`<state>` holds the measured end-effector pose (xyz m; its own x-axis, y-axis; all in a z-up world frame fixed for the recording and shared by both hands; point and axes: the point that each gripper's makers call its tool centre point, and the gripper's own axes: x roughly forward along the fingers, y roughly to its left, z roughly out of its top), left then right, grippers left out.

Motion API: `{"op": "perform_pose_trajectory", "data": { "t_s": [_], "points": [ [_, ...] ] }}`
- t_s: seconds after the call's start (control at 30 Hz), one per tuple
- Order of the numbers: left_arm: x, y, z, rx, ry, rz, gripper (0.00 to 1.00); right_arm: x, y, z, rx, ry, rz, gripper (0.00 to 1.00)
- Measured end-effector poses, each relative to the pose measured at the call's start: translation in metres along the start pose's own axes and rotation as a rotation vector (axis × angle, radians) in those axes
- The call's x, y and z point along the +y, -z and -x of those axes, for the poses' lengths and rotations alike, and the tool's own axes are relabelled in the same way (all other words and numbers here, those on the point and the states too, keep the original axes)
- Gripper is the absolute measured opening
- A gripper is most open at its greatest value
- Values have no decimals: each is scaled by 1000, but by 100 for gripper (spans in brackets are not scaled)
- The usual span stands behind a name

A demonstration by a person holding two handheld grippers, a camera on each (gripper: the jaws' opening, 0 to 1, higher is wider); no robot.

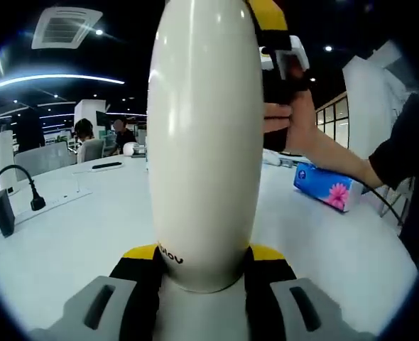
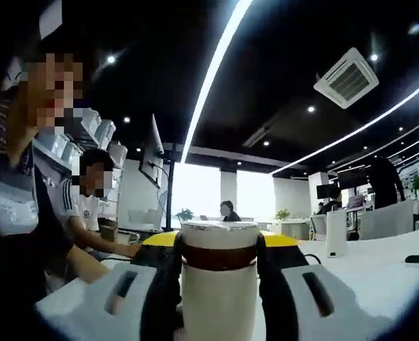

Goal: Grasp the water cup twist off the cup lid place the cup lid on the table

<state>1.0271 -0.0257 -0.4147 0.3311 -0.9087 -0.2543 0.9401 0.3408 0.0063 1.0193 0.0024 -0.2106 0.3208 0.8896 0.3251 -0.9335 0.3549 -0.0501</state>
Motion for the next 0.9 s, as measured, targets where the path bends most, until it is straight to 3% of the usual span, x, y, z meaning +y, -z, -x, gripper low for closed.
{"op": "perform_pose_trajectory", "data": {
  "t_s": [0.43, 0.57, 0.9],
  "points": [
    [0, 1, 0, 0, 4, -1, 48, 7, 1, 0, -27, -207, -51, 45],
    [0, 1, 0, 0, 4, -1, 48, 7, 0, 1, -57, -264, -133, 44],
    [1, 1, -1, 0, 1, 0, 48, 10, 0, 1, -88, -391, -148, 44]
  ]
}}
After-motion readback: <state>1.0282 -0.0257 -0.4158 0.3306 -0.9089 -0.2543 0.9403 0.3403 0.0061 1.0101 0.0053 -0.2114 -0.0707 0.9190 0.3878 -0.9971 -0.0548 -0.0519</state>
